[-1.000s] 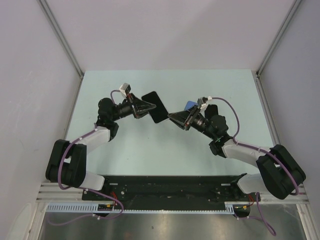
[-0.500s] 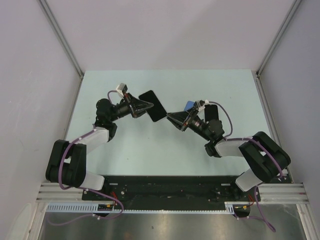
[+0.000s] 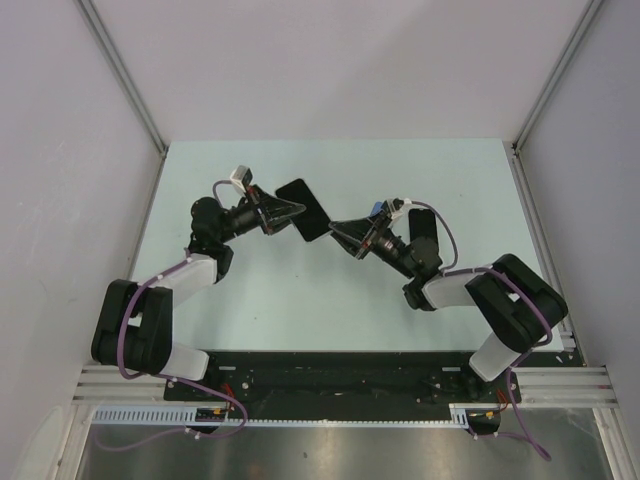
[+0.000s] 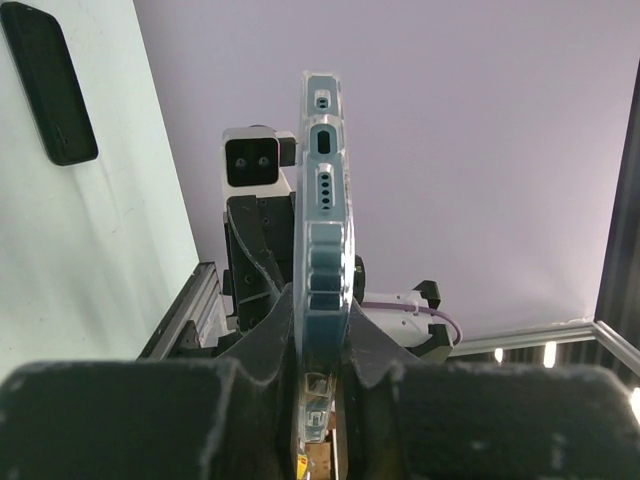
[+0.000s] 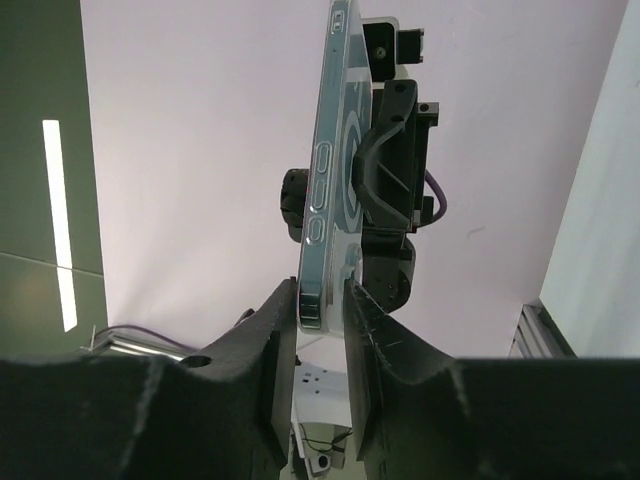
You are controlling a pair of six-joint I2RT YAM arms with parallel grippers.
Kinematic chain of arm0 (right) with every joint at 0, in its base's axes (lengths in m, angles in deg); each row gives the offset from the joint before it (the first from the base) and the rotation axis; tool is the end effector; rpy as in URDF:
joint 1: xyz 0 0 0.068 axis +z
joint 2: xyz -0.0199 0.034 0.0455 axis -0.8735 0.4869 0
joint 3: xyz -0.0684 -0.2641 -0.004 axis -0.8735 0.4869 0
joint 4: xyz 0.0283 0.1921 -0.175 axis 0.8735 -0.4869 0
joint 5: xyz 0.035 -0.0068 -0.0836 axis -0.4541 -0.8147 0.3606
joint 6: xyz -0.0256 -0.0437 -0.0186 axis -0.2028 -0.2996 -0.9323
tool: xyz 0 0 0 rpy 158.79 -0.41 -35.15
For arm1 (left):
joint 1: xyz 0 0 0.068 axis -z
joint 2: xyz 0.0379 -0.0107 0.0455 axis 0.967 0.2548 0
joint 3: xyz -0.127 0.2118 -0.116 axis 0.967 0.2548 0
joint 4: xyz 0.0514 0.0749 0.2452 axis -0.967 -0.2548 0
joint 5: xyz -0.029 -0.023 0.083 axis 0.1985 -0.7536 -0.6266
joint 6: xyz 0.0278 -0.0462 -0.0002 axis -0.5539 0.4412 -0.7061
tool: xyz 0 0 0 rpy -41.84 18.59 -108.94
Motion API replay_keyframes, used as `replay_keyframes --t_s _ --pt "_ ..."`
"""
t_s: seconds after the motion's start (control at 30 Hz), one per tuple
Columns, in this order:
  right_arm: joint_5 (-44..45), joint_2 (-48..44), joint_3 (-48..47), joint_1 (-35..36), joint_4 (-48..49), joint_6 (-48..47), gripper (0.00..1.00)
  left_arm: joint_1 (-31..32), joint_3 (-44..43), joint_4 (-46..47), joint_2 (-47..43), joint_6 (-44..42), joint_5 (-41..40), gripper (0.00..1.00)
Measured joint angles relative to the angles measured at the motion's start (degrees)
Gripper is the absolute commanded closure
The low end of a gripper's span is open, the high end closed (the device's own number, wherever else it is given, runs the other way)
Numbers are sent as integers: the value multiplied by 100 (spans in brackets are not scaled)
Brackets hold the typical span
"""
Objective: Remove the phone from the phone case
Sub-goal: Remove the phone case from the phone.
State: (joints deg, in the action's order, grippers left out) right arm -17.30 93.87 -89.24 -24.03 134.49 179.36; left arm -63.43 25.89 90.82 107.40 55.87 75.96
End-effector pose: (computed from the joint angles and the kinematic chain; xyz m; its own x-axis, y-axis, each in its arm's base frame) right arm 0.2352 0.1908 0.2226 -0.8341 0.5512 -0.0201 -0.1833 -0.2426 0.9526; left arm 0.2829 -0.0874 0.2642 -0.8833 -0.4592 -0.0945 0.1278 -0.0420 -0.9909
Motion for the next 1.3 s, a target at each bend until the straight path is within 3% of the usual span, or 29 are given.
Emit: replay_keyframes --t_s 0.13,0.17,0.5,0.83,1.3 --pt "15 120 -72 22 70 59 90 -2 0 0 0 -35 -22 100" --pt "26 140 -81 22 85 70 100 -9 0 -2 0 -35 -31 100" --pt "247 315 -240 92 81 81 100 -83 -7 4 74 37 -155 100" --pt "437 966 -2059 103 -116 374 100 -409 -542 1515 535 1366 -909 100" --pt "549 1161 -3373 356 278 896 100 -439 -1200 1582 -234 1469 -1338 100"
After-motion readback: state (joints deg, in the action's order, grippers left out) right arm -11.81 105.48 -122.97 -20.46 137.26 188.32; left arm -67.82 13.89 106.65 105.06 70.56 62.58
